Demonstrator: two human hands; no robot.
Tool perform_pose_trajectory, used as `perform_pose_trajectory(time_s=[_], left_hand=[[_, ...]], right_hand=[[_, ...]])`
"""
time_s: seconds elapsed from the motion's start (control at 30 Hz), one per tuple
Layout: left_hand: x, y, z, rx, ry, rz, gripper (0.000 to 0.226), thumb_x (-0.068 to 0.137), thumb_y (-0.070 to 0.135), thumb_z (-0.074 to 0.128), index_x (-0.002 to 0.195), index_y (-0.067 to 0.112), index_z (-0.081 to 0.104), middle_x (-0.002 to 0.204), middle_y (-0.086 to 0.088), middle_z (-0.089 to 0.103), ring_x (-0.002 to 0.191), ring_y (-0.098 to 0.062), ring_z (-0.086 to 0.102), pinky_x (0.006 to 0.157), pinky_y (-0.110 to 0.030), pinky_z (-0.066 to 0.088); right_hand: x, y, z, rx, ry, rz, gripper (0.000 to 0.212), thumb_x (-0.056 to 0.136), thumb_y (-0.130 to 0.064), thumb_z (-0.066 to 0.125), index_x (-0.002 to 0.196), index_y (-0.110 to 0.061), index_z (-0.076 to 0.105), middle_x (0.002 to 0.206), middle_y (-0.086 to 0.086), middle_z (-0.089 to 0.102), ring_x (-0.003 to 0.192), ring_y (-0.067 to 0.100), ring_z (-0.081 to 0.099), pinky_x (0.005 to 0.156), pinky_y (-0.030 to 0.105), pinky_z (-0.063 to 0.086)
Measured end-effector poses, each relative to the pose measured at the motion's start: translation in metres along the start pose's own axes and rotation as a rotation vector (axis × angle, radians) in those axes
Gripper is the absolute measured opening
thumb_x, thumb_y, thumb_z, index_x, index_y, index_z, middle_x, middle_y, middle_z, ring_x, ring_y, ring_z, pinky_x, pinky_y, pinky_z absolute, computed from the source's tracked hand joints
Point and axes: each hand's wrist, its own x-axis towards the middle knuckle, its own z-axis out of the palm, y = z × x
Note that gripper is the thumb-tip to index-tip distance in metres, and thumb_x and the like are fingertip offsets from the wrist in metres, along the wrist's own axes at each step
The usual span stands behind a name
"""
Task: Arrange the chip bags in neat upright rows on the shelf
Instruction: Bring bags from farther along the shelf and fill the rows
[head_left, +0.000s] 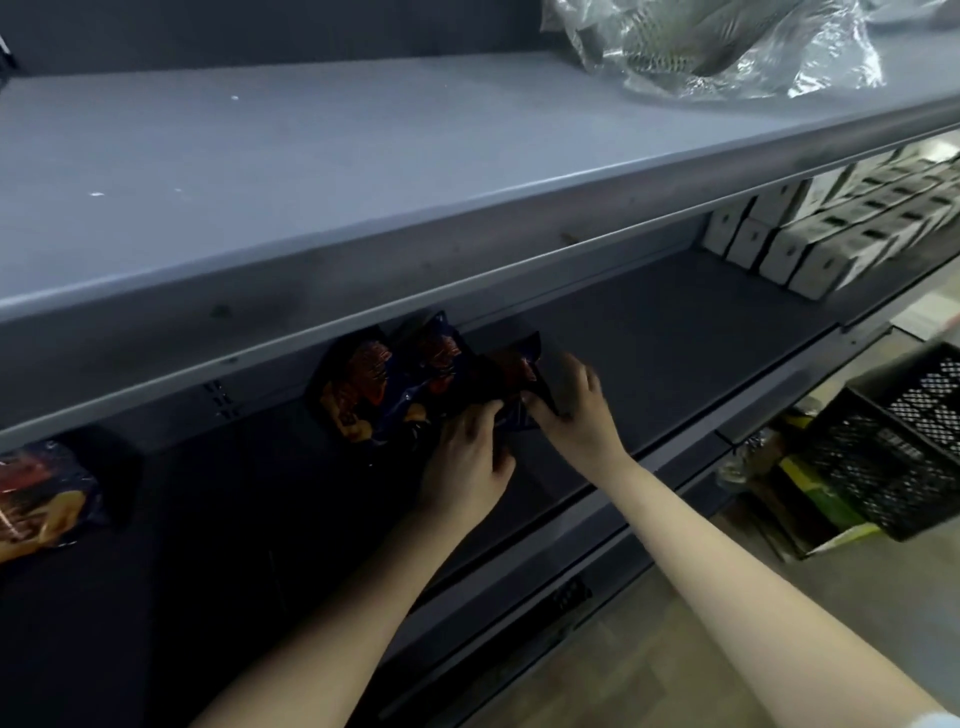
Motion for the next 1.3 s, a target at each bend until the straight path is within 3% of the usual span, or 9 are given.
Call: perform_pose_trajectory(time_s=[0.13, 0.33, 0.47, 0.67, 0.8, 0.97, 1.03, 1.13, 1.3], left_hand=[[-0.003, 0.009, 0.012, 0.029, -0.009, -0.005, 0.061, 0.081, 0.020, 0.066, 0.137, 0.014, 0.041, 0.140, -0.009, 0.044, 0.128, -0.025, 0.042, 0.099, -0.033, 0.040], [-0.010, 0.001, 0.023, 0.115, -0.142, 0.010, 0.062, 0.087, 0.023, 0.060, 0.142, 0.017, 0.033, 0.156, -0.006, 0.016, 0.142, -0.027, 0.017, 0.112, -0.035, 0.027], [-0.013, 0.009, 0.031, 0.088, -0.145, 0.005, 0.062, 0.088, 0.022, 0.059, 0.143, 0.017, 0.031, 0.158, -0.003, 0.009, 0.144, -0.025, 0.008, 0.114, -0.036, 0.021], [-0.015, 0.018, 0.012, -0.049, 0.078, 0.143, 0.065, 0.084, 0.019, 0.066, 0.140, 0.010, 0.037, 0.151, -0.010, 0.029, 0.140, -0.025, 0.026, 0.108, -0.043, 0.035], [-0.018, 0.025, -0.015, -0.162, 0.277, 0.158, 0.070, 0.086, 0.045, 0.056, 0.141, 0.008, 0.034, 0.147, -0.012, 0.037, 0.137, -0.025, 0.033, 0.110, -0.038, 0.033], [-0.013, -0.001, -0.066, -0.490, 0.401, 0.047, 0.069, 0.087, 0.047, 0.054, 0.140, 0.008, 0.034, 0.143, -0.004, 0.037, 0.134, -0.014, 0.035, 0.110, -0.023, 0.028], [-0.014, -0.016, -0.092, -0.649, 0.303, -0.040, 0.063, 0.083, 0.045, 0.057, 0.138, 0.019, 0.036, 0.143, 0.000, 0.039, 0.133, -0.010, 0.037, 0.110, -0.027, 0.029], [-0.032, -0.042, -0.131, -0.771, 0.129, -0.088, 0.058, 0.083, 0.039, 0.065, 0.133, 0.030, 0.037, 0.139, 0.005, 0.045, 0.122, 0.008, 0.042, 0.101, -0.012, 0.034], [-0.098, -0.081, -0.179, -0.782, -0.109, -0.285, 0.065, 0.048, 0.073, 0.072, 0.106, 0.055, 0.050, 0.099, 0.038, 0.061, 0.093, 0.021, 0.055, 0.071, -0.002, 0.044]], right_hand=[[-0.006, 0.008, 0.015, 0.107, -0.088, 0.045, 0.064, 0.091, -0.036, 0.057, 0.146, -0.023, 0.025, 0.136, -0.001, 0.051, 0.121, 0.012, 0.051, 0.090, 0.018, 0.039], [-0.006, 0.014, 0.022, 0.158, -0.002, 0.035, 0.058, 0.088, -0.011, 0.060, 0.139, -0.020, 0.036, 0.111, -0.011, 0.055, 0.099, 0.003, 0.053, 0.071, -0.005, 0.035], [-0.011, 0.018, 0.021, 0.184, 0.065, 0.074, 0.055, 0.087, -0.010, 0.061, 0.137, -0.017, 0.038, 0.104, -0.011, 0.054, 0.094, 0.003, 0.053, 0.066, -0.006, 0.035], [-0.022, 0.015, -0.002, 0.291, 0.256, 0.138, 0.054, 0.082, -0.009, 0.065, 0.131, -0.017, 0.043, 0.105, -0.013, 0.053, 0.095, 0.004, 0.052, 0.062, -0.008, 0.032], [-0.032, 0.000, -0.022, 0.407, 0.338, 0.118, 0.048, 0.083, -0.015, 0.064, 0.122, -0.034, 0.045, 0.101, -0.030, 0.053, 0.089, -0.008, 0.055, 0.066, 0.000, 0.041], [-0.041, -0.040, -0.041, 0.364, 0.098, -0.106, 0.060, 0.079, -0.006, 0.065, 0.106, -0.057, 0.048, 0.104, -0.039, 0.056, 0.103, -0.011, 0.055, 0.083, 0.011, 0.046], [-0.043, -0.056, -0.042, 0.342, -0.067, -0.170, 0.059, 0.078, -0.001, 0.067, 0.111, -0.048, 0.054, 0.109, -0.033, 0.058, 0.106, -0.010, 0.055, 0.083, 0.008, 0.044], [-0.050, -0.078, -0.029, 0.473, -0.280, -0.150, 0.050, 0.078, 0.001, 0.070, 0.111, -0.035, 0.060, 0.104, -0.019, 0.067, 0.094, -0.002, 0.065, 0.076, 0.011, 0.049], [-0.070, -0.119, 0.025, 0.678, -0.452, -0.116, 0.051, 0.079, 0.003, 0.068, 0.114, -0.033, 0.057, 0.110, 0.005, 0.068, 0.096, 0.022, 0.068, 0.081, 0.034, 0.056]])
